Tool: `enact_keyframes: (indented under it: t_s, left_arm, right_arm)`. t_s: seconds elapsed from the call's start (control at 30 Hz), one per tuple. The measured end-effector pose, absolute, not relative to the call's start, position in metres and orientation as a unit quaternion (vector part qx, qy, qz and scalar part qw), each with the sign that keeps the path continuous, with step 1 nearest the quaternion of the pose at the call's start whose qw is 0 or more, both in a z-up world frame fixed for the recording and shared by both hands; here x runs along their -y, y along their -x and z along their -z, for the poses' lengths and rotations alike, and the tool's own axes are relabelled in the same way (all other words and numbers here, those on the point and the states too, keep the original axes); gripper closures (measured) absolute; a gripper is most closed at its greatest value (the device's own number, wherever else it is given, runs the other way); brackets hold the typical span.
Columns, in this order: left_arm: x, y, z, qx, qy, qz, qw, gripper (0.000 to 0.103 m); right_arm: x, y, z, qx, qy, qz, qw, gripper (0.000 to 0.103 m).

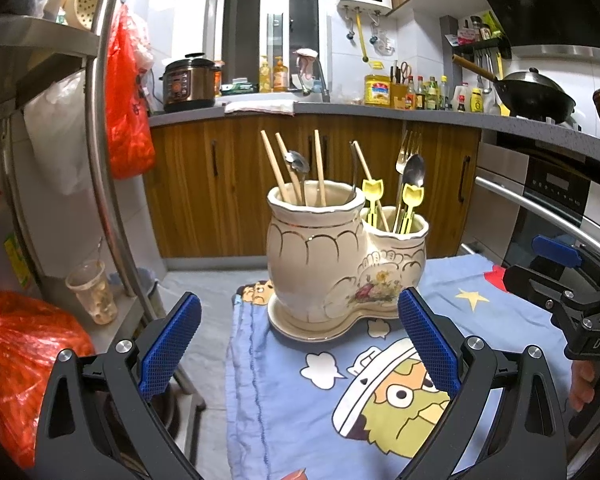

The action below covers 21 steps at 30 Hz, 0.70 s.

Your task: Organize utensils

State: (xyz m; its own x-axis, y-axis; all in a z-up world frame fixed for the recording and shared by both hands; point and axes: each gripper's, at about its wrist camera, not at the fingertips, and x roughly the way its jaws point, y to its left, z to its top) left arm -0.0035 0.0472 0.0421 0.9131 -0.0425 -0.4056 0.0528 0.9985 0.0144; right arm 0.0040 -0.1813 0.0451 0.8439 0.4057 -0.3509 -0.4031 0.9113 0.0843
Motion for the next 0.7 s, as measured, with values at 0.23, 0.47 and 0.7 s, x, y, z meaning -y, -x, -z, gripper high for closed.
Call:
enact_keyframes:
  t_s: [0.23, 0.47, 0.7]
  left_arm:
    - [-0.0469, 0.0042, -0.042, -0.207, -0.014, 0.024, 0.978, 0.005]
    - [-0.0468, 0.0043, -0.042, -0.207, -0.013, 0.024, 0.978, 0.005]
    - [-0.0478, 0.0038, -0.0417, -0.207, -0.013, 0.024, 0.978, 0.005]
  right_arm:
    - [0.181, -0.0041, -0.0441, -0.184, -0.003, -0.21, 0.96, 0.005]
    - [0.1816, -0.0043, -0.0436, -0.184, -0.004, -0.211, 0.96, 0.005]
    - [0.1819, -0.0045, -0.0437, -0.185, -0.003, -0.211, 0.96, 0.005]
